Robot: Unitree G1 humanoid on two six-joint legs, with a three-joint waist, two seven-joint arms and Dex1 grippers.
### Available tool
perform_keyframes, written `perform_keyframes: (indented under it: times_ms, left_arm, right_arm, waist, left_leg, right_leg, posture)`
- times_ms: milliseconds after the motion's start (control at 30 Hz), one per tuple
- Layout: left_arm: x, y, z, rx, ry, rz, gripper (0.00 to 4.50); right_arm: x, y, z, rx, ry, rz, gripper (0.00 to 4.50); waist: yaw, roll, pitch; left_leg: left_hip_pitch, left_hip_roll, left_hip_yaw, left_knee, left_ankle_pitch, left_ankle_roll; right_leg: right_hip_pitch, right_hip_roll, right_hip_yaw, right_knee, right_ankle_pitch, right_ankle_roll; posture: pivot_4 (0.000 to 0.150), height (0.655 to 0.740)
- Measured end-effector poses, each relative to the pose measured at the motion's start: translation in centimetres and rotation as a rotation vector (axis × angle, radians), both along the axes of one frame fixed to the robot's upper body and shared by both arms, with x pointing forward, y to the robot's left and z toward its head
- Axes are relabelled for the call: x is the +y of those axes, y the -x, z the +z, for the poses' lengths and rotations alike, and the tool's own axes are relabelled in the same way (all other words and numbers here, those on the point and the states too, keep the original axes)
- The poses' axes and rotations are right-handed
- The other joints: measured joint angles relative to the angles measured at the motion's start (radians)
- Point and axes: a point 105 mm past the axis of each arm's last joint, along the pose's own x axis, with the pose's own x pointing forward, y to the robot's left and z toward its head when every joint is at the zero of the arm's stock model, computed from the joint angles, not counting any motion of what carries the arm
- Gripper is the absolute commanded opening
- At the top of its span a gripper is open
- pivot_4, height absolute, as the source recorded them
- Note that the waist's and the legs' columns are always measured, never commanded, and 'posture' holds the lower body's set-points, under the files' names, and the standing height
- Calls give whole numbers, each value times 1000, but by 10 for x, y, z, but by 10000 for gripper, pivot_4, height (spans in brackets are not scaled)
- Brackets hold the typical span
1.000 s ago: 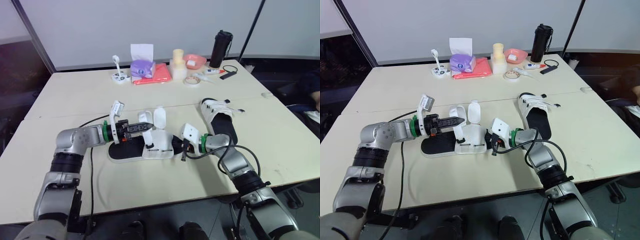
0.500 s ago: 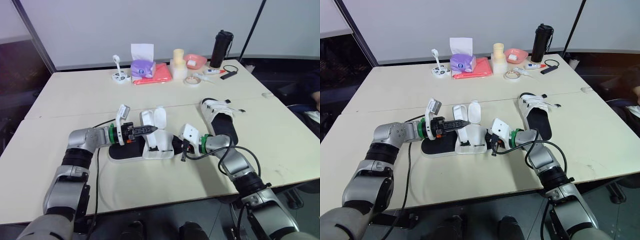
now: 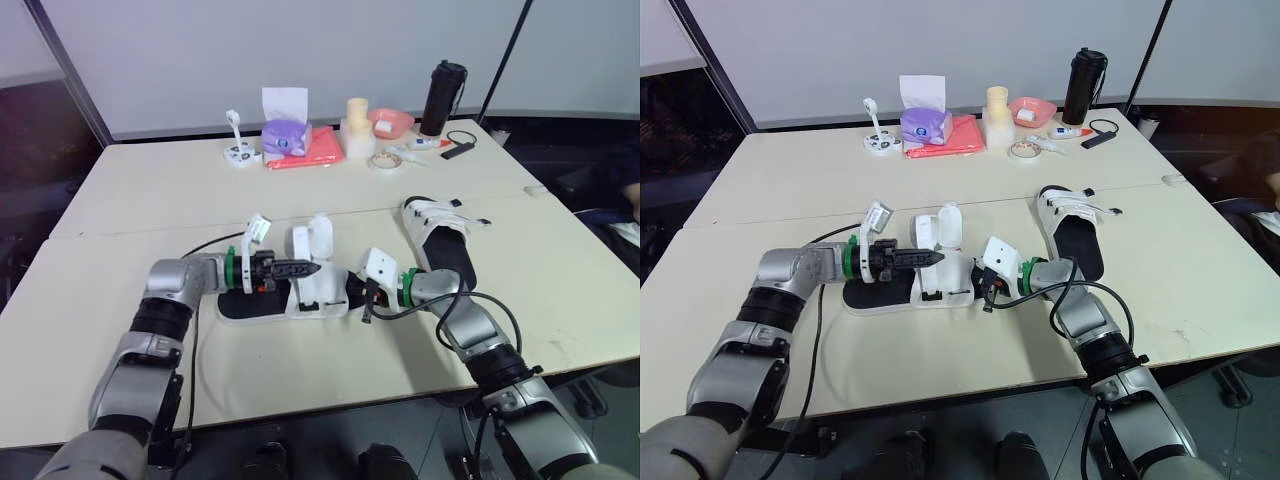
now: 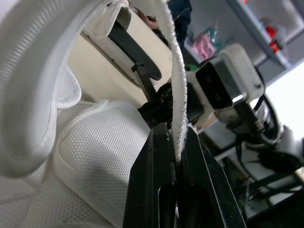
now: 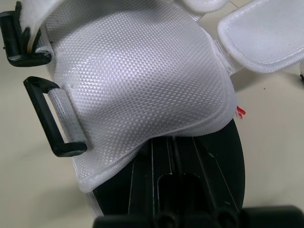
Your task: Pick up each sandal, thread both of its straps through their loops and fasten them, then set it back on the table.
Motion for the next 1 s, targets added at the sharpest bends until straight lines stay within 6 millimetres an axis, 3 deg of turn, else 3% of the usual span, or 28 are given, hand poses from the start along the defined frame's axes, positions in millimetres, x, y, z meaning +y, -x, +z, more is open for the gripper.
perform_keyframes:
  times_ms: [467, 767, 933, 1000]
  left_arm:
    - [-4, 8, 0, -144, -29, -95, 357]
    - [-7, 29, -22, -220, -118, -181, 357]
    - [-6, 31, -24, -272, -139, -180, 357]
    - [-6, 30, -24, -293, -147, -170, 6010]
  right_arm:
    - [0, 1, 0, 0, 0, -6, 0]
    - [1, 1, 0, 0, -1, -6, 0]
    - [1, 1, 0, 1, -1, -6, 0]
    - [1, 1, 0, 1, -1, -6, 0]
  waist:
    - [-1, 0, 0]
    - [0, 0, 0]
    - [0, 0, 0]
    - [0, 0, 0]
  left_leg:
    - [0, 0, 0, -1, 0, 0]
    - [0, 0, -1, -1, 0, 0]
    - [0, 0, -1, -1, 0, 0]
    - [0, 0, -1, -1, 0, 0]
  right_leg:
    - [0, 0, 0, 0, 0, 0]
    - [0, 0, 0, 0, 0, 0]
    - [0, 0, 0, 0, 0, 0]
    - [0, 0, 0, 0, 0, 0]
  posture:
    - [1500, 7400]
    - [1500, 7400]
    - [1500, 7400]
    - [1500, 7400]
